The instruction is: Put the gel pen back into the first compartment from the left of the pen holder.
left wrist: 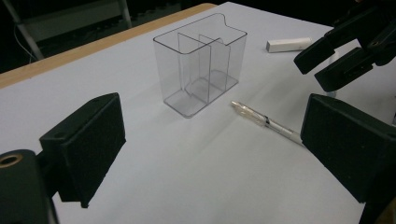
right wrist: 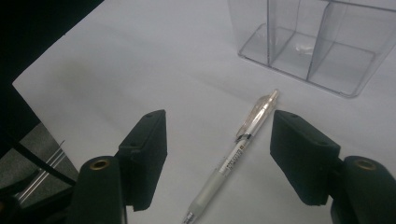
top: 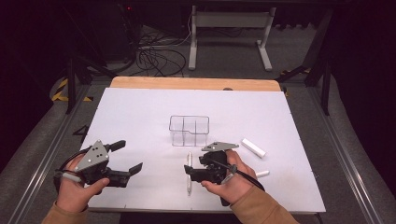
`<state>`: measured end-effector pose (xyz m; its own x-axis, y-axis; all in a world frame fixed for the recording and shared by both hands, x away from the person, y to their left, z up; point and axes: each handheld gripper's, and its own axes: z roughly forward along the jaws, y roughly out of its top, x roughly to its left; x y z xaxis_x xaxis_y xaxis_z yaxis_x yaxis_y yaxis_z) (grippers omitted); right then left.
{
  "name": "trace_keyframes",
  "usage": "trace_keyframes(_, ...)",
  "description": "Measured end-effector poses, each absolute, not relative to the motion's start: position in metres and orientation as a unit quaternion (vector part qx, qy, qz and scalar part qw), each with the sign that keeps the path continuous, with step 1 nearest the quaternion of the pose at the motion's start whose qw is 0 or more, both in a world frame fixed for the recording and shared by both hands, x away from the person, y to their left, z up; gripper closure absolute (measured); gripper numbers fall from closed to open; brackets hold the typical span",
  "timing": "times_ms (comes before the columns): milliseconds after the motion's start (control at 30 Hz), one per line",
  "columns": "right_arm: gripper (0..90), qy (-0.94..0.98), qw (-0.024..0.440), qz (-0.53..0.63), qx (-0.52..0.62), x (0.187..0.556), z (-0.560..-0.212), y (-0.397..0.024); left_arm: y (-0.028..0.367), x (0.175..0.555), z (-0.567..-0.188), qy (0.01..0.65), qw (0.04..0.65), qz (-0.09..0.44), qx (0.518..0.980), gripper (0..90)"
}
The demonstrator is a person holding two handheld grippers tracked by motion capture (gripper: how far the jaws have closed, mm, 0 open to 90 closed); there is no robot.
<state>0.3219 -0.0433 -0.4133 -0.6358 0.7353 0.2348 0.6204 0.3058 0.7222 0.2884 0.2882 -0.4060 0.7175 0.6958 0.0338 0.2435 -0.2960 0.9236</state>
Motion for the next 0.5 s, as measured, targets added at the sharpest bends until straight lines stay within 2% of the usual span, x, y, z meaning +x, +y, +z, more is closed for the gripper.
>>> trace_keyframes(300,37.8,0.806,0.068,0.405,0.426,0.3227,-0.4149,-0.0387,0.2889,0.2879,-0.406,0.304,0.51,0.223,0.773,7.3)
trace_keyframes(500,43.1,0.796,0.059,0.388,0.461,0.3238,-0.4151,-0.0368,0.2886,0.2876,-0.4062,0.304,0.509,0.222,0.774,7.2)
